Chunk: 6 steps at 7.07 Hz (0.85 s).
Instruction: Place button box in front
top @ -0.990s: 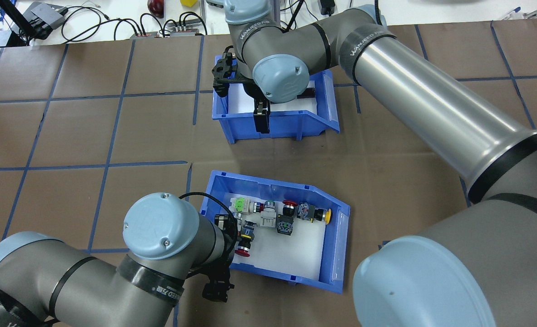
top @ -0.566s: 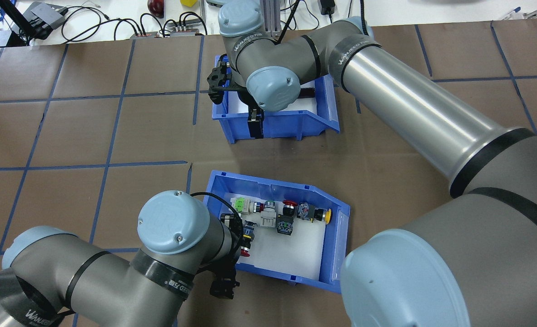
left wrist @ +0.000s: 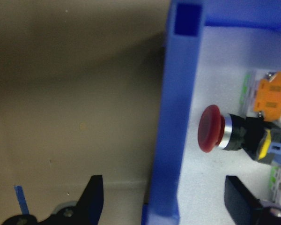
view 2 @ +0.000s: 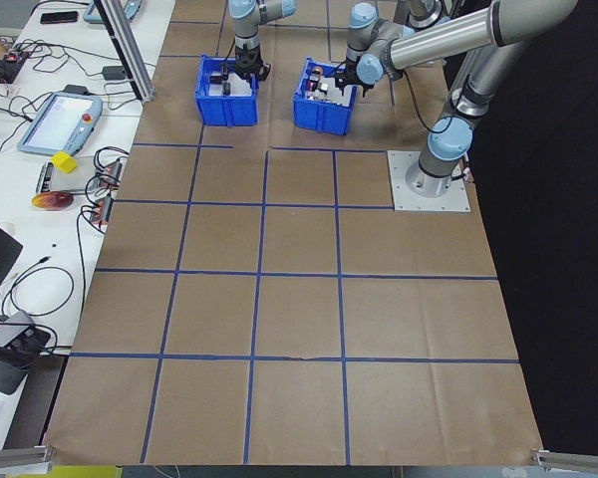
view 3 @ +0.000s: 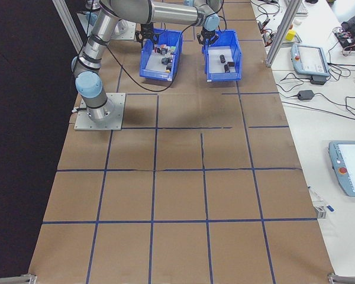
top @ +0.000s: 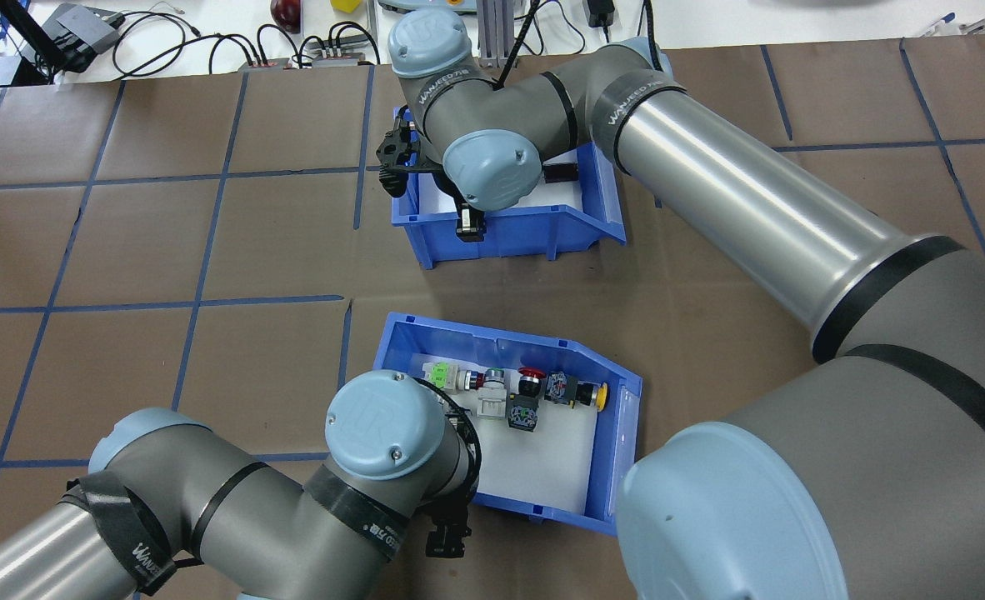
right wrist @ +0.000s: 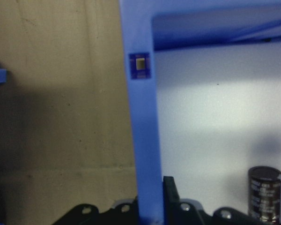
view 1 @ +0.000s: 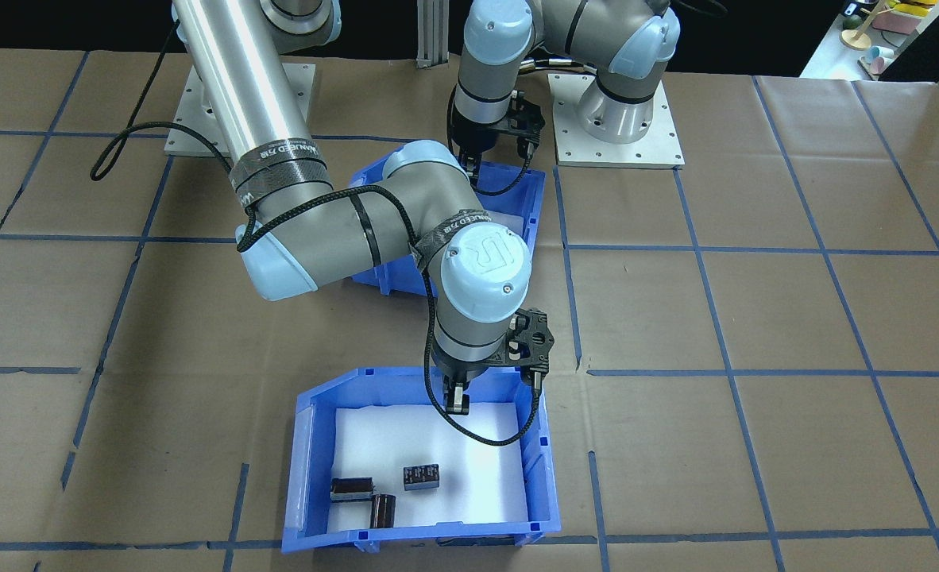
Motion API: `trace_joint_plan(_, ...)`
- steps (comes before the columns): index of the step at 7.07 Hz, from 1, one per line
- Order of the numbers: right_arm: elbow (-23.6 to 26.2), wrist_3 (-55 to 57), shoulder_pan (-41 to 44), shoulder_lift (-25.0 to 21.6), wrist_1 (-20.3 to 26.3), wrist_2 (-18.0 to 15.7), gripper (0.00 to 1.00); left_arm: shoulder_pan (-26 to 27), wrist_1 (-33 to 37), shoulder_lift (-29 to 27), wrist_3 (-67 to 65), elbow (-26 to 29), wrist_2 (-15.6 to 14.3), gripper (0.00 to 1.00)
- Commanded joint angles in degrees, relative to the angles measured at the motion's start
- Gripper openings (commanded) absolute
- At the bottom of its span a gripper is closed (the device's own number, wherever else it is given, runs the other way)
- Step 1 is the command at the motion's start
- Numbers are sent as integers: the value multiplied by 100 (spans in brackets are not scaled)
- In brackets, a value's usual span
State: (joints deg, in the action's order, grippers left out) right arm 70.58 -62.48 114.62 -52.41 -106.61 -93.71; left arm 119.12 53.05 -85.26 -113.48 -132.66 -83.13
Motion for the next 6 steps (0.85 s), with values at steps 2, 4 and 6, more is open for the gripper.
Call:
trace_joint_plan(2,-133,-454,-264,-304,105,-304,6,15,13,71,-148,12,667,0)
trace_joint_plan(4,69,-1086,-851,-594,123,-297,6,-20,188,273,0,99,231,0)
trace_joint_plan(6,691,-1920,-1431,-1093,131,-358,4,-221,529,431,587,344,-69,0)
